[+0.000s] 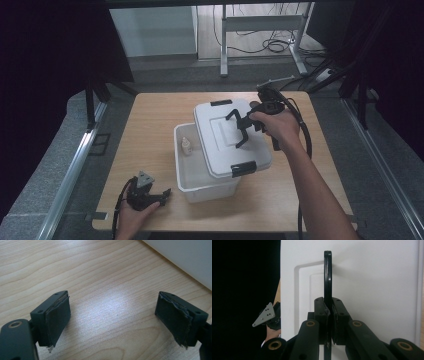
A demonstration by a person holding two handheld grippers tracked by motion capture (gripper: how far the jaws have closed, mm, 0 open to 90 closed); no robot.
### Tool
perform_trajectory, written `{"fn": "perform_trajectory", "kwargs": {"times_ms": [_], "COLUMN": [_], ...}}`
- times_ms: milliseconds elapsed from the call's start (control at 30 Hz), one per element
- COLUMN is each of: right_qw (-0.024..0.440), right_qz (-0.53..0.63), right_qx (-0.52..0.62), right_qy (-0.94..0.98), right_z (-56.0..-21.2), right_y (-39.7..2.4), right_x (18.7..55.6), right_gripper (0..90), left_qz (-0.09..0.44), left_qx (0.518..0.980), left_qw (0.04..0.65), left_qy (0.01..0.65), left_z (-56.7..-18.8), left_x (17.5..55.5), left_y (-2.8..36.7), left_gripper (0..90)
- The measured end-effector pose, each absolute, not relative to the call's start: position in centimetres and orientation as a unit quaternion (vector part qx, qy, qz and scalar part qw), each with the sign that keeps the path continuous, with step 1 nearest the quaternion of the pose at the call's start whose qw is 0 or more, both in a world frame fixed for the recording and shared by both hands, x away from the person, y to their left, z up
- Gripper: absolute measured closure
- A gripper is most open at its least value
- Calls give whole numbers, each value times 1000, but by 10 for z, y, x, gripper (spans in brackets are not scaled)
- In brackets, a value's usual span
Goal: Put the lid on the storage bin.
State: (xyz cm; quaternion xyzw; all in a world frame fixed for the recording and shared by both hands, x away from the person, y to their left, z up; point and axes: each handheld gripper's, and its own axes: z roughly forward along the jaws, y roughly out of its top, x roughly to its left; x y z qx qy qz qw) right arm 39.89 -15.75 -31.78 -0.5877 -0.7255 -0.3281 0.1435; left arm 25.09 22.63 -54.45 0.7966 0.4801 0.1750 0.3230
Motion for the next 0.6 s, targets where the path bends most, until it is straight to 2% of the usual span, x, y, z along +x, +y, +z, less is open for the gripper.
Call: {"fn": "perform_trajectory", "kwargs": {"times_ms": [600], "right_qw": [158], "right_qz": [-325], "right_qx": [-582], "right_qy": [-728], "right_z": [-321], "right_y": [-127], "right_x": [390], "right_gripper": [848], "left_qz": [175], "left_qx": [797], "left_qw": [324], "left_qy": [478], "left_z": [-545], "left_x": [251], "left_y": [226], "left_gripper": [127]}}
